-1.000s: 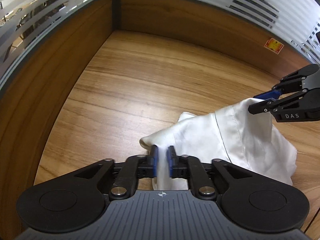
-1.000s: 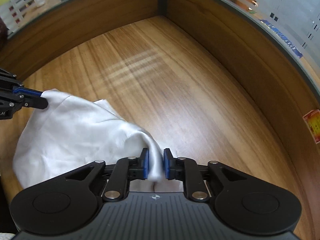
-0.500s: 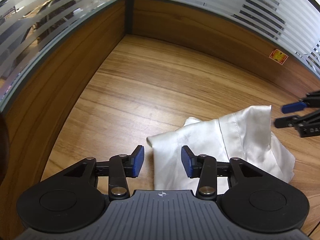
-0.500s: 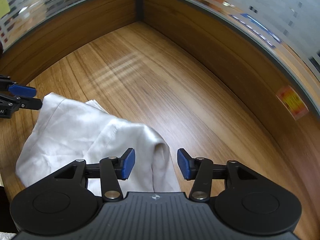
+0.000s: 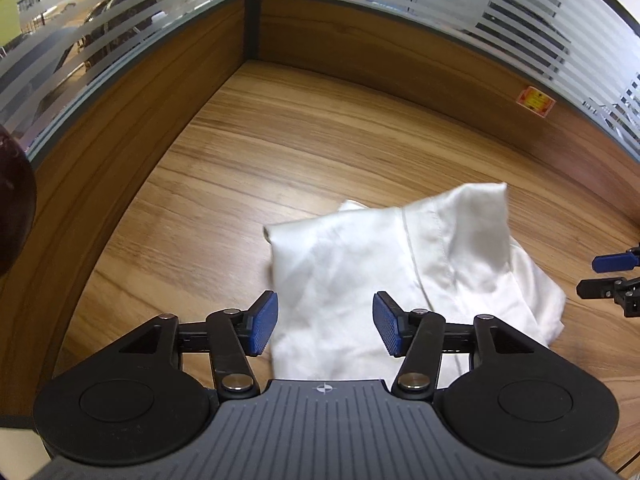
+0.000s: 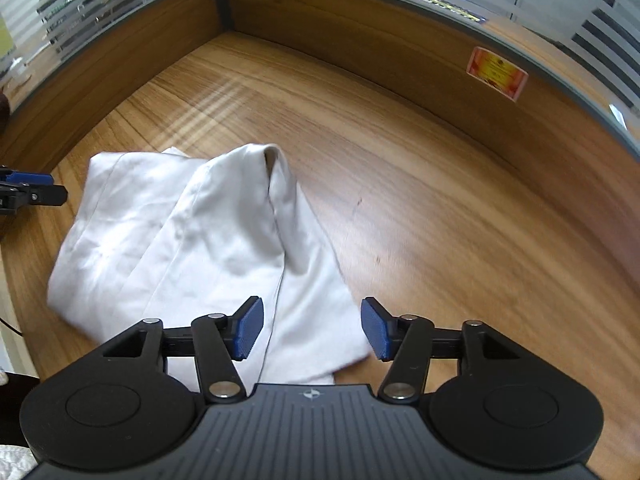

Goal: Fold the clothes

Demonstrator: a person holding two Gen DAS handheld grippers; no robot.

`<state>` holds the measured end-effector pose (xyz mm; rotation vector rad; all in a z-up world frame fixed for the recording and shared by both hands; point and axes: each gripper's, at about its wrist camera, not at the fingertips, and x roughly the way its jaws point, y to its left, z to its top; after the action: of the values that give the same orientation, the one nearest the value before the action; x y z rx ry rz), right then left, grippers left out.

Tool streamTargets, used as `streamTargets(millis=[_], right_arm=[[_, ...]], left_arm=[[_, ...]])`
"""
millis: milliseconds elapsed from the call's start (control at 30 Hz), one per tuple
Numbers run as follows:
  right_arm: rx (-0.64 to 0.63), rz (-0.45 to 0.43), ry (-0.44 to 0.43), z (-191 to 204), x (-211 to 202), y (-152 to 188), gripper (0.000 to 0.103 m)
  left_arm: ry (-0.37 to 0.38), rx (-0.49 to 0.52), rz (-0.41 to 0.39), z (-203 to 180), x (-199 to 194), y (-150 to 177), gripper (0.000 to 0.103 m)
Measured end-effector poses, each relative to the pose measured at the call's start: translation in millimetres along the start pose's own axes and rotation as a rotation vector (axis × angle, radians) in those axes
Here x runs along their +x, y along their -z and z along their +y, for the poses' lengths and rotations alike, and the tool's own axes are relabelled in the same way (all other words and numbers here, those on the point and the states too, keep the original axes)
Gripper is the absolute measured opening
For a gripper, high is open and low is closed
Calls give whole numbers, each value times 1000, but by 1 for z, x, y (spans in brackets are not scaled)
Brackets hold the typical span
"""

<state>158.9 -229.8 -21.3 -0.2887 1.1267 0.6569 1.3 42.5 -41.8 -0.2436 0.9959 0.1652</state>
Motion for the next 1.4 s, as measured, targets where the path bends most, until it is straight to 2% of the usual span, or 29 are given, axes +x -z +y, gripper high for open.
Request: streamTargets(millis=[133, 267, 433, 567, 1000, 1400], right_arm=[[9, -18, -15, 4, -12, 16, 72], [-10, -43, -26, 15, -23, 30, 87], [-20, -64, -55, 28, -34, 44, 90], [-17, -93, -82, 38, -43, 56, 99], [-2, -131, -109, 35, -59, 86, 102], [-81, -137, -113, 41, -59, 100, 102]], left_arm=[[-3, -1, -7, -16, -13, 14, 64], [-1, -13, -2, -33, -23, 30, 69], [-6, -38, 1, -53, -35, 50, 74], [-25, -39, -10, -70, -46, 66, 78], [-98, -113, -49, -108, -73, 103, 85], [-158, -141, -38, -133, -76, 116, 90]])
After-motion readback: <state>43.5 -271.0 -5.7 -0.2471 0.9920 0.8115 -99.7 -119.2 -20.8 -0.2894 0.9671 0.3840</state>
